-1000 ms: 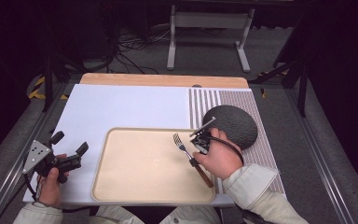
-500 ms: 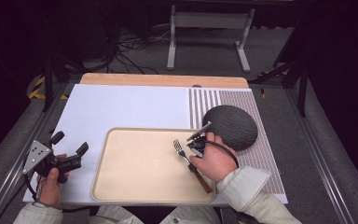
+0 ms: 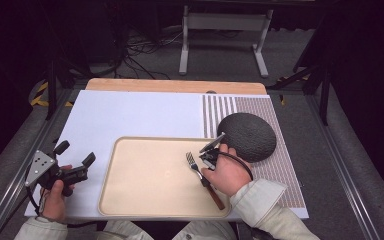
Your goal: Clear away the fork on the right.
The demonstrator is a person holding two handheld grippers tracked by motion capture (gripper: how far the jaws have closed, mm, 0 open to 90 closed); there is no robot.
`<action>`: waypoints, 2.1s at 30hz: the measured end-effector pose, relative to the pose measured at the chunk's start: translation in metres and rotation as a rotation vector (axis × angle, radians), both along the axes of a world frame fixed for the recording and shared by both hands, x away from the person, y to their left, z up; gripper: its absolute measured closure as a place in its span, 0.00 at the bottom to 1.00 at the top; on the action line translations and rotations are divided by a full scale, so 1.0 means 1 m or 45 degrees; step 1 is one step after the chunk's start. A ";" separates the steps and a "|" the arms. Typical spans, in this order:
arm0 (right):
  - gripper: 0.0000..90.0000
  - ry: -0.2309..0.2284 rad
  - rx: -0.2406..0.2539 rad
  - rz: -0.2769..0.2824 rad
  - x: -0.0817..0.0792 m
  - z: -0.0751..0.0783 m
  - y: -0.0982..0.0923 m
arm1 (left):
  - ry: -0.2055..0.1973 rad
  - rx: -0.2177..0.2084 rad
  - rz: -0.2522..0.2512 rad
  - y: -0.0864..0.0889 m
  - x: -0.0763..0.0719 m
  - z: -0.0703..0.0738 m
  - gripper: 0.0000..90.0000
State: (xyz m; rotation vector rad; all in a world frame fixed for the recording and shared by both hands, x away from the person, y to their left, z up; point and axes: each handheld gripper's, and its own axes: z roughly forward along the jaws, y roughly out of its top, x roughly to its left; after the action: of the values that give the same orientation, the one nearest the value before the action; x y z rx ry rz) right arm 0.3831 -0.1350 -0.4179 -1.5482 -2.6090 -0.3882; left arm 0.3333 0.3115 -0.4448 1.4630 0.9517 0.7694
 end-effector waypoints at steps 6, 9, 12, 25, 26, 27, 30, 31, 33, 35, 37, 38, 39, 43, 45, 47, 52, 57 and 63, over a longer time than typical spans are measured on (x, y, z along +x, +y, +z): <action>0.85 0.011 0.010 -0.023 0.001 -0.002 -0.001 | 0.000 -0.001 -0.001 0.000 0.000 0.000 0.01; 0.76 -0.009 0.041 -0.031 0.002 -0.001 -0.002 | 0.002 0.002 -0.001 0.000 0.000 0.000 0.01; 0.74 -0.020 0.038 -0.021 0.003 0.001 -0.003 | 0.004 0.004 -0.001 0.000 0.000 0.000 0.01; 0.31 -0.175 0.132 0.119 0.002 0.013 -0.002 | 0.004 0.008 -0.001 0.000 0.000 0.000 0.01; 0.28 -0.206 0.134 0.139 0.002 0.014 -0.002 | 0.004 0.008 -0.002 0.000 0.000 0.000 0.01; 0.26 -0.242 0.141 0.177 0.002 0.016 -0.001 | 0.003 0.008 -0.001 0.000 0.000 0.000 0.01; 0.21 -0.354 0.169 0.304 0.005 0.020 0.000 | 0.004 0.005 0.000 0.000 0.000 0.000 0.01; 0.21 -0.354 0.169 0.304 0.005 0.020 0.000 | 0.004 0.005 0.000 0.000 0.000 0.000 0.01; 0.21 -0.406 0.172 0.389 0.007 0.022 -0.001 | 0.006 0.006 -0.002 0.000 0.000 0.000 0.01; 0.27 -0.463 0.176 0.473 0.009 0.024 0.000 | 0.008 0.010 -0.005 -0.001 0.001 0.000 0.01; 0.30 -0.518 0.205 0.528 0.011 0.025 0.002 | 0.008 0.010 -0.004 -0.001 0.001 -0.001 0.01; 0.35 -0.538 0.219 0.555 0.011 0.025 0.003 | 0.007 0.009 -0.004 -0.001 0.001 -0.001 0.01; 0.37 -0.542 0.227 0.565 0.012 0.025 0.003 | 0.008 0.010 -0.005 -0.001 0.001 0.000 0.01; 0.46 -0.597 0.222 0.664 0.018 0.024 0.004 | 0.009 0.009 -0.007 -0.001 0.001 -0.001 0.01; 0.54 -0.613 0.244 0.702 0.021 0.023 0.005 | 0.010 0.010 -0.008 -0.001 0.002 -0.001 0.01; 0.63 -0.637 0.265 0.745 0.023 0.022 0.005 | 0.010 0.010 -0.009 -0.001 0.002 -0.001 0.01; 0.86 -0.637 0.312 0.784 0.029 0.015 0.008 | 0.010 0.009 -0.007 -0.001 0.002 -0.001 0.01; 0.98 -0.618 0.299 0.826 0.034 0.006 0.011 | 0.009 0.011 -0.009 -0.001 0.002 -0.001 0.01; 1.00 -0.594 0.302 0.844 0.036 -0.007 0.018 | 0.009 0.011 -0.009 -0.001 0.002 -0.001 0.01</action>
State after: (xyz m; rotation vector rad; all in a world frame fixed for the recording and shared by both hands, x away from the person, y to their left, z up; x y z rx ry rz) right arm 0.4192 -0.1175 -0.4244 -0.5012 -3.0468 -1.0259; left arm 0.3350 0.3100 -0.4458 1.4768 0.9489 0.7650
